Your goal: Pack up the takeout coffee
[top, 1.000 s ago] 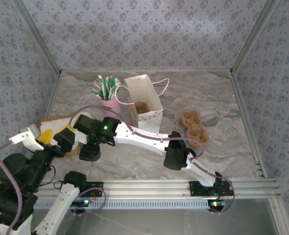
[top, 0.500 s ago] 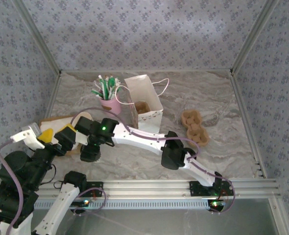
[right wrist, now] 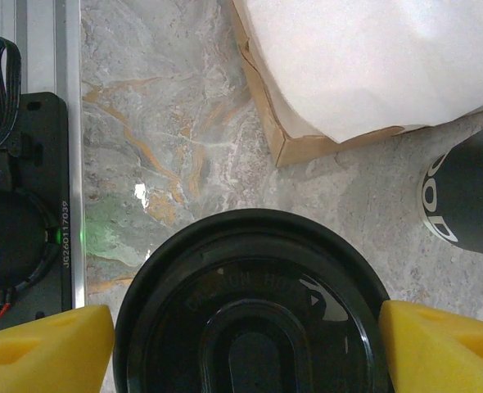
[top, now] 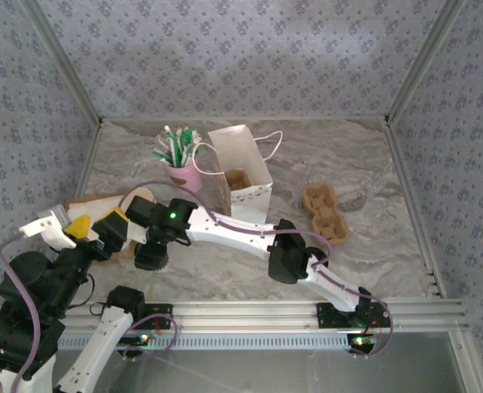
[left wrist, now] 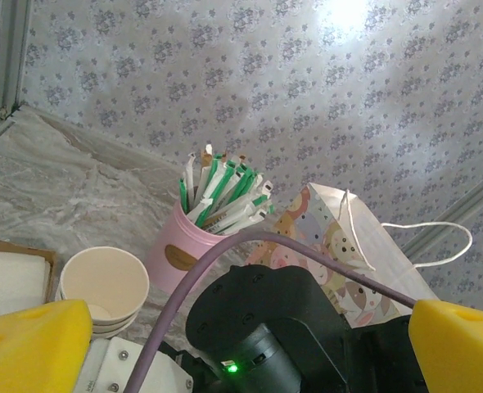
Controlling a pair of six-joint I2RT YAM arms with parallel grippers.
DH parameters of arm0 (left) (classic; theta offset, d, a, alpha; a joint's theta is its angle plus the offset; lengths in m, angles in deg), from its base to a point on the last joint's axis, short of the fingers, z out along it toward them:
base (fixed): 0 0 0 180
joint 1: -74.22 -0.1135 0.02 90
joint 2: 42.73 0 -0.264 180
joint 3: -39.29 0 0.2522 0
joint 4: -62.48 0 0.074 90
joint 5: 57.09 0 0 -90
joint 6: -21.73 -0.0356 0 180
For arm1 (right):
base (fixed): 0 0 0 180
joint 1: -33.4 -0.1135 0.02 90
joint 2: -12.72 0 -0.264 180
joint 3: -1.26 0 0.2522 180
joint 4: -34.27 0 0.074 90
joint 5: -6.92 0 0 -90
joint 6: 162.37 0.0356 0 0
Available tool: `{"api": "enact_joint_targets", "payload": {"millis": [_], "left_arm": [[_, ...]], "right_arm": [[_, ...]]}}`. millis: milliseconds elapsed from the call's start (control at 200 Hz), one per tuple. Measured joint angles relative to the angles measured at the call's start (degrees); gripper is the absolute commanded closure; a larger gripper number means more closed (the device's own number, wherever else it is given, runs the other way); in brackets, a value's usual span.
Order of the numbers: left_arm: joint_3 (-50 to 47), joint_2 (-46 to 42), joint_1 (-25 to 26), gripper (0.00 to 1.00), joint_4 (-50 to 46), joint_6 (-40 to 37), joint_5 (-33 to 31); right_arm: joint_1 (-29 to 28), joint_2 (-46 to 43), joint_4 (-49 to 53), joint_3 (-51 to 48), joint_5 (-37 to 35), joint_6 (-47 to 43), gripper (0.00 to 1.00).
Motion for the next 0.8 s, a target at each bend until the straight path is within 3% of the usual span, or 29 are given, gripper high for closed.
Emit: {"api": "enact_joint_targets", "payload": {"millis": [410, 804], "left_arm": [[-0.3, 0.0, 0.0, 0.01, 0.0, 0.0, 0.0], [-0.6, 0.0, 0.0, 0.0, 0.2, 0.0, 0.0]], "right_arm": [[-0.1, 0.2, -0.2, 0.0, -0.1, 0.0, 0.29], [-1.4, -2.6, -0.7, -4.1, -3.7, 2.5, 0.3]]}}
